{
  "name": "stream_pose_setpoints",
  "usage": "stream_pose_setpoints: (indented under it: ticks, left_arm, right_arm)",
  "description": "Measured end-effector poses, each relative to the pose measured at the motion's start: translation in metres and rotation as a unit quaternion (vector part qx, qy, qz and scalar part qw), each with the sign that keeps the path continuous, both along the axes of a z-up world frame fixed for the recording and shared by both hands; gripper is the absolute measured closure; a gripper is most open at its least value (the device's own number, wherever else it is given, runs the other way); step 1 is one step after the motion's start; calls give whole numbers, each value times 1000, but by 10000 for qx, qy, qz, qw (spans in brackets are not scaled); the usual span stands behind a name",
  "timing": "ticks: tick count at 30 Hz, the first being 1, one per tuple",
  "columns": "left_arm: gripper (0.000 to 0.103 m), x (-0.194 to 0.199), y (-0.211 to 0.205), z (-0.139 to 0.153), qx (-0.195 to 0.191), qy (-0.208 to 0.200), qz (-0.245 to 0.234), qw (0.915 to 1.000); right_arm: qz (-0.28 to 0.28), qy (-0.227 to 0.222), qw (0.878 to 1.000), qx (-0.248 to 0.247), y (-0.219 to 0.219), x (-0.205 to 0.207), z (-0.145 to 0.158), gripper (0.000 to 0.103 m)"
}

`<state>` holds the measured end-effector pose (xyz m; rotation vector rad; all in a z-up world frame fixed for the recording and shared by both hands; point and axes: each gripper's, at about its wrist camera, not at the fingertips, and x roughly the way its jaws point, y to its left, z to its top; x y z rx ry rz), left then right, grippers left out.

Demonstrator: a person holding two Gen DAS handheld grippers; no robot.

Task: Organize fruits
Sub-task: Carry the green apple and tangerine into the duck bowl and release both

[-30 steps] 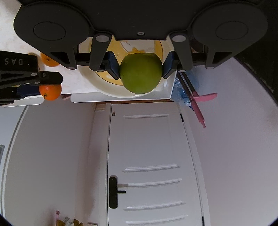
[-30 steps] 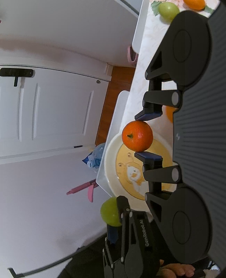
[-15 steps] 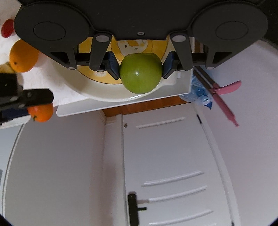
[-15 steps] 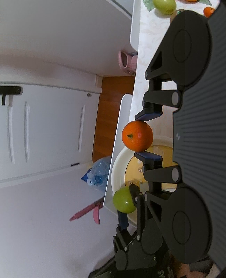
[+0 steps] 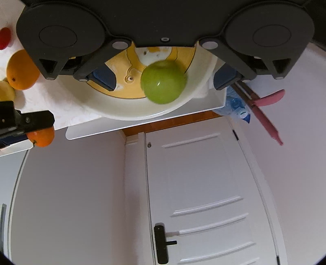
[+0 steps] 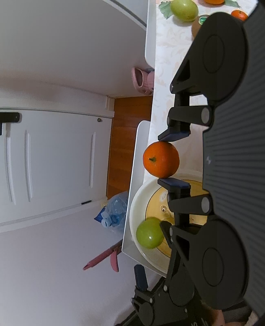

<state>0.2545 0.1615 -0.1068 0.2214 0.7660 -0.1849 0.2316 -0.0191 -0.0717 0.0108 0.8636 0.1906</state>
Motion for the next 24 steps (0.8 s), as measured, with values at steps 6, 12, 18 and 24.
stream_pose_setpoints:
  ticks: [6, 12, 18, 24]
  left_arm:
    - [0, -27, 6, 15, -176, 88, 261, 9995]
    - [0, -46, 12, 18, -51, 172, 485, 9987]
    - [0, -61, 14, 9, 218, 297, 685, 9970]
    - [0, -69, 18, 0, 233, 448, 737, 9960]
  right_arm:
    - [427, 55, 9991, 25, 9, 2, 0, 50]
    - [1001, 179, 9948, 30, 25, 12, -10, 50]
    - [1497, 318, 9882, -14, 47, 26, -31, 50]
    - [1757, 404, 9835, -130, 60, 34, -53, 50]
